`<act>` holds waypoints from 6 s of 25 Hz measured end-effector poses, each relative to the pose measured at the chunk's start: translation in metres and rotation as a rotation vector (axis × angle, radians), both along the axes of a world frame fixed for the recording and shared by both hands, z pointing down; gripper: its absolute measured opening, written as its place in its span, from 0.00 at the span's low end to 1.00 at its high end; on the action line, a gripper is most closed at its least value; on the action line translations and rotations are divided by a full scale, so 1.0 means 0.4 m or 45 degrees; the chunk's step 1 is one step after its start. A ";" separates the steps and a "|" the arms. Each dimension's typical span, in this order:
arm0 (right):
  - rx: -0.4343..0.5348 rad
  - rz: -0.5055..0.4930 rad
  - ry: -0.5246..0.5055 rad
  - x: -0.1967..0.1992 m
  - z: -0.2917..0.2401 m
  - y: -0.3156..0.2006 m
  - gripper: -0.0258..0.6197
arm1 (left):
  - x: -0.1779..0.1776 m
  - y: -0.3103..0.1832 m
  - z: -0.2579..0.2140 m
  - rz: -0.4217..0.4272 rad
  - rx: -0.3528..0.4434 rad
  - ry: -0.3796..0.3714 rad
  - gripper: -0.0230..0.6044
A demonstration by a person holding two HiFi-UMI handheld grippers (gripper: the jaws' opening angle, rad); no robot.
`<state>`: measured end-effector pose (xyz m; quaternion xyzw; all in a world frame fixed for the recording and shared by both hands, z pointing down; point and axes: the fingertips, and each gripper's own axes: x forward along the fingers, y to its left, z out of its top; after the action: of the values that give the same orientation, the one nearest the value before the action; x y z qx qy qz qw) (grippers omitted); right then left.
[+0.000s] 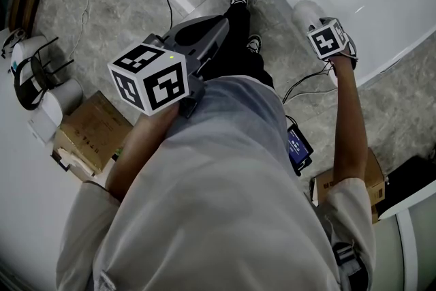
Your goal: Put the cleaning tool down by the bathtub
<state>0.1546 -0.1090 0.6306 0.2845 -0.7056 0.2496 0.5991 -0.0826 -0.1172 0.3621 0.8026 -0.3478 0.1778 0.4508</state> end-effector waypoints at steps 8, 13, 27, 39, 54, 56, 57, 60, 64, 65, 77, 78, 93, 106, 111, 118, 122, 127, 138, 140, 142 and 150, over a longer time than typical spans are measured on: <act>-0.008 0.027 -0.024 0.002 0.001 0.004 0.28 | 0.001 0.001 0.001 0.000 0.003 0.002 0.05; 0.002 0.036 -0.025 0.003 -0.003 0.003 0.28 | -0.001 0.003 0.001 0.002 0.001 0.004 0.05; 0.075 0.087 -0.074 0.000 -0.034 -0.024 0.17 | -0.001 0.004 0.000 -0.002 0.000 0.010 0.05; 0.065 0.082 -0.101 -0.024 -0.036 -0.022 0.17 | -0.001 0.007 0.002 0.002 -0.006 0.017 0.05; 0.019 0.100 -0.113 -0.035 -0.031 -0.005 0.26 | -0.012 0.018 -0.002 -0.011 -0.002 0.027 0.05; 0.024 0.095 -0.118 -0.037 -0.031 -0.006 0.26 | -0.012 0.019 -0.001 -0.009 0.000 0.029 0.05; 0.028 0.093 -0.120 -0.037 -0.031 -0.008 0.26 | -0.012 0.019 -0.001 -0.007 0.000 0.029 0.05; 0.032 0.116 -0.110 -0.028 -0.035 -0.009 0.26 | -0.009 0.015 0.000 -0.004 0.001 0.030 0.05; 0.037 0.136 -0.102 -0.017 -0.036 -0.005 0.26 | -0.002 0.016 0.002 0.005 0.003 0.032 0.05; 0.039 0.138 -0.104 -0.016 -0.036 -0.005 0.26 | 0.000 0.015 0.003 0.008 0.003 0.032 0.05; 0.073 0.139 -0.140 -0.031 -0.052 -0.001 0.26 | -0.003 0.022 0.002 0.007 0.017 0.039 0.05; 0.078 0.139 -0.140 -0.030 -0.055 -0.001 0.26 | -0.001 0.024 0.002 0.008 0.018 0.041 0.05; 0.220 0.222 -0.254 -0.056 -0.139 -0.014 0.24 | 0.019 0.032 0.001 0.027 0.050 0.065 0.05; 0.390 0.489 -0.526 -0.097 -0.283 -0.012 0.15 | 0.038 0.044 -0.010 0.038 0.102 0.077 0.05; 0.440 0.656 -0.651 -0.100 -0.338 0.006 0.12 | 0.038 0.055 -0.019 0.038 0.142 0.090 0.05; 0.486 0.754 -0.744 -0.112 -0.418 0.044 0.10 | 0.029 0.063 -0.019 0.040 0.181 0.057 0.05; 0.476 0.819 -0.828 -0.119 -0.462 0.066 0.10 | 0.032 0.066 -0.014 0.046 0.197 0.043 0.05; 0.516 0.846 -0.850 -0.123 -0.511 0.099 0.10 | 0.030 0.071 -0.008 0.050 0.209 0.027 0.05; 0.559 0.880 -0.900 -0.117 -0.599 0.147 0.09 | 0.021 0.071 -0.003 0.040 0.229 -0.027 0.05; 0.581 0.876 -0.895 -0.109 -0.617 0.155 0.09 | 0.022 0.076 -0.009 0.032 0.243 -0.036 0.05; 0.599 0.864 -0.893 -0.107 -0.636 0.163 0.08 | 0.021 0.084 -0.018 0.040 0.259 -0.047 0.05; 0.697 0.718 -0.764 -0.096 -0.672 0.186 0.06 | 0.017 0.106 -0.029 0.061 0.294 -0.082 0.05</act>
<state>0.1160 -0.0346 0.3619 0.5268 -0.7822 0.2784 0.1822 -0.0757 -0.0747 0.3506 0.8510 -0.3610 0.1730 0.3398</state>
